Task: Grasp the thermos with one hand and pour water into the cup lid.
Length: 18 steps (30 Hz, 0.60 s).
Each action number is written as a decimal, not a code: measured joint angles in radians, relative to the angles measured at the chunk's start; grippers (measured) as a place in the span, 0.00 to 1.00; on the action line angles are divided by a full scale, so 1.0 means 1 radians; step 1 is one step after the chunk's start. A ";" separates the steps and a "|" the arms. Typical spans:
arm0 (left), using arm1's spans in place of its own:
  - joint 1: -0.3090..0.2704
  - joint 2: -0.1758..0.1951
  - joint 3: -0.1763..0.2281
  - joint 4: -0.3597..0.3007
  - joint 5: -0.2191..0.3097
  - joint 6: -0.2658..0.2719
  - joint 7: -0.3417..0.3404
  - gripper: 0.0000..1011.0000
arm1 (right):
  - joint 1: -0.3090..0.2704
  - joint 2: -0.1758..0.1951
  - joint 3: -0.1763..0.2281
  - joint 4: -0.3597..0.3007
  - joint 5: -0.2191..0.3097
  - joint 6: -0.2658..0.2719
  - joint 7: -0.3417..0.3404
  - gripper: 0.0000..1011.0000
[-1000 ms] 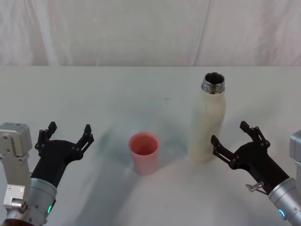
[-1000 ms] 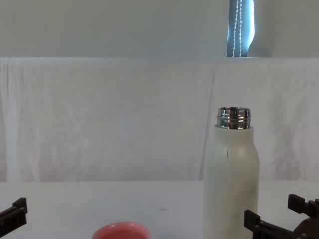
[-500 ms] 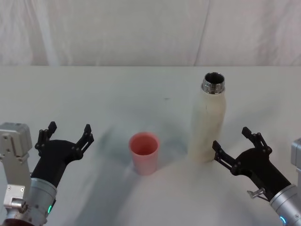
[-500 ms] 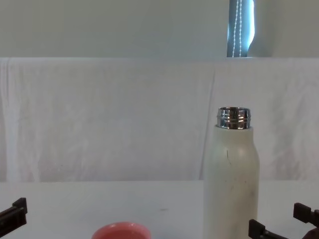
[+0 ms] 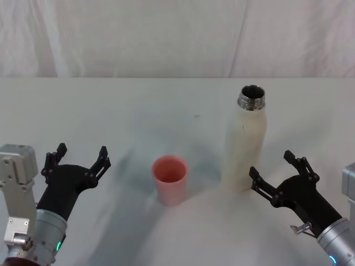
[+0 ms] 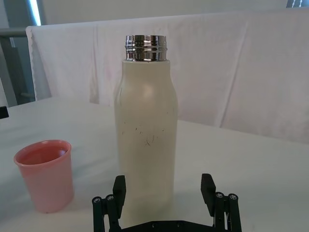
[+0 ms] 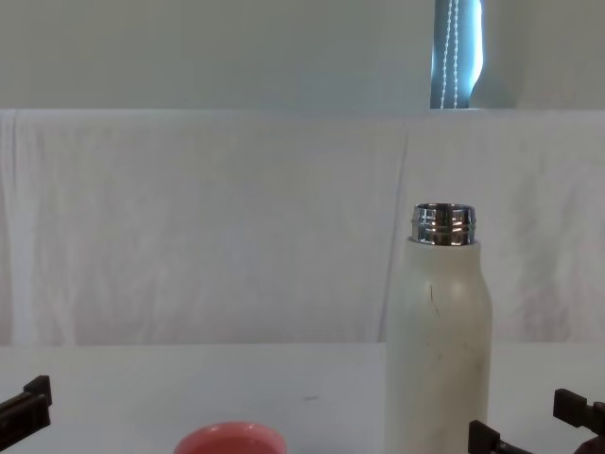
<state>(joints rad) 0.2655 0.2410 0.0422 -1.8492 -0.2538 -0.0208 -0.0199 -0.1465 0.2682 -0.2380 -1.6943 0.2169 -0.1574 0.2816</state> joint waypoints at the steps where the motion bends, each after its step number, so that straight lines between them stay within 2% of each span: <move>1: 0.000 0.000 0.000 0.000 0.000 0.000 0.000 0.99 | 0.000 0.000 0.000 0.000 0.000 0.000 0.000 0.99; 18: 0.000 0.000 0.000 0.000 0.000 0.000 0.000 0.99 | 0.000 0.000 0.000 0.001 0.000 0.001 0.000 0.99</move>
<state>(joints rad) 0.2655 0.2410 0.0421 -1.8492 -0.2539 -0.0207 -0.0199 -0.1462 0.2682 -0.2380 -1.6929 0.2174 -0.1564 0.2820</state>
